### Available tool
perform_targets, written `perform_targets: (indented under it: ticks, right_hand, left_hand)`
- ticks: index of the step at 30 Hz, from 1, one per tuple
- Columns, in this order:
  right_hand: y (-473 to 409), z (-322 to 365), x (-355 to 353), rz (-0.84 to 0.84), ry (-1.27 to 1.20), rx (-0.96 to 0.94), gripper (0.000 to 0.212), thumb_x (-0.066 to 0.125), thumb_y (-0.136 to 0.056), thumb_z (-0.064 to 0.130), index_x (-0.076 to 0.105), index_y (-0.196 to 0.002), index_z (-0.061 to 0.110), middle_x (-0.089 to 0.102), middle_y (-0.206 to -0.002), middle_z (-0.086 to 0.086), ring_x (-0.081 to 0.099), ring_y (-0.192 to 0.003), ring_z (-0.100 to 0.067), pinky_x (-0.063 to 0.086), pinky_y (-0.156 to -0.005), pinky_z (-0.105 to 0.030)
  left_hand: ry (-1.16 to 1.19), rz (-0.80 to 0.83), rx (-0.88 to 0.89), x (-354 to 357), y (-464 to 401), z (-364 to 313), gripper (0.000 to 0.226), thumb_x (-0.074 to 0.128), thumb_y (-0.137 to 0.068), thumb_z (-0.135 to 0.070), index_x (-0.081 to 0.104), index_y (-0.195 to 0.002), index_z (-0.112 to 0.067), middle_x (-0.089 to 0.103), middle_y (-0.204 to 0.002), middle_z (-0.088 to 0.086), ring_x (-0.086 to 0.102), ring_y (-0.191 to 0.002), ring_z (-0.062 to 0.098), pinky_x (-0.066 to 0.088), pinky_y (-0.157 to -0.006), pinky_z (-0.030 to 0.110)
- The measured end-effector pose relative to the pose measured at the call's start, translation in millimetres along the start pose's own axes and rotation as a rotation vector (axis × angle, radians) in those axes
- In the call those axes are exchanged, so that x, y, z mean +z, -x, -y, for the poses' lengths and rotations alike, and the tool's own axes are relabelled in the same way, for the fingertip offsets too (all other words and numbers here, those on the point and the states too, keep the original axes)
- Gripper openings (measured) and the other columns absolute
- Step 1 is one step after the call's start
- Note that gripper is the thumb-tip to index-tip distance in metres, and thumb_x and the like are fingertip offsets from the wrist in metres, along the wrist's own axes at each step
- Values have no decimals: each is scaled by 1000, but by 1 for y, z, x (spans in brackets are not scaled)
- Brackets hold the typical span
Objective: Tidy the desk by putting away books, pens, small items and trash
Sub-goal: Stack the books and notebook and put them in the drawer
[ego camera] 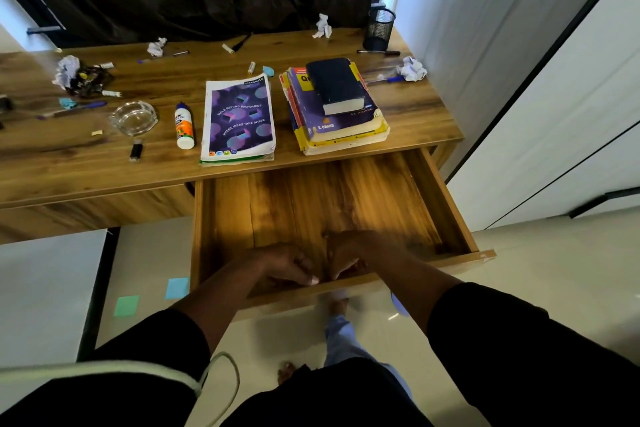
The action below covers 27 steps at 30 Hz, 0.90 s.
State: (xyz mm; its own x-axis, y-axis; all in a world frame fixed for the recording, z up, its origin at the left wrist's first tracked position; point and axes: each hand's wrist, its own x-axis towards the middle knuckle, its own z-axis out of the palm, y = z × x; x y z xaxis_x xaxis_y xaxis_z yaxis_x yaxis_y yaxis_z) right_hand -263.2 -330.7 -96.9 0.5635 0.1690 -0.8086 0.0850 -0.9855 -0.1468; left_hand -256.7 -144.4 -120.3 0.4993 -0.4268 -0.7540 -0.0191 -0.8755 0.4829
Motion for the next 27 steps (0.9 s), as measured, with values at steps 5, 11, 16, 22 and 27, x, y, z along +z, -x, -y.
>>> perform_targets:
  ticks: [5,11,16,22,27]
  right_hand:
    - [2,2,-1,114,49,-26,75,75,-87,44,48,-147,9,64,-131,-8,65,-113,-22,53,-75,-26]
    - [3,-1,9,217,-33,-17,57,72,-91,41,58,-137,12,66,-124,-5,65,-106,-21,57,-80,-31]
    - [1,-5,24,290,-182,37,52,78,-86,38,63,-132,17,66,-123,-6,67,-108,-27,59,-93,-44]
    - [-2,-7,39,384,-229,60,43,75,-89,37,69,-125,14,68,-124,-9,68,-110,-29,57,-96,-48]
    - [-1,-9,47,429,-273,61,45,75,-89,41,69,-124,13,70,-123,-9,68,-112,-28,57,-97,-47]
  left_hand:
    - [57,143,-42,4,6,-4,20,79,-77,-62,73,-69,-45,67,-87,-13,66,-97,18,54,-78,31]
    - [60,219,-75,13,6,-5,21,82,-78,-55,68,-76,-40,64,-98,-9,64,-113,25,59,-88,38]
    - [95,297,-121,21,6,1,35,84,-79,-50,72,-103,-27,67,-106,-4,65,-107,19,59,-92,38]
    - [167,424,-193,27,4,8,49,86,-81,-39,71,-121,-15,71,-107,-1,66,-111,19,58,-95,38]
    - [163,493,-234,32,2,4,31,81,-87,-34,69,-111,-18,67,-113,1,63,-108,17,58,-92,38]
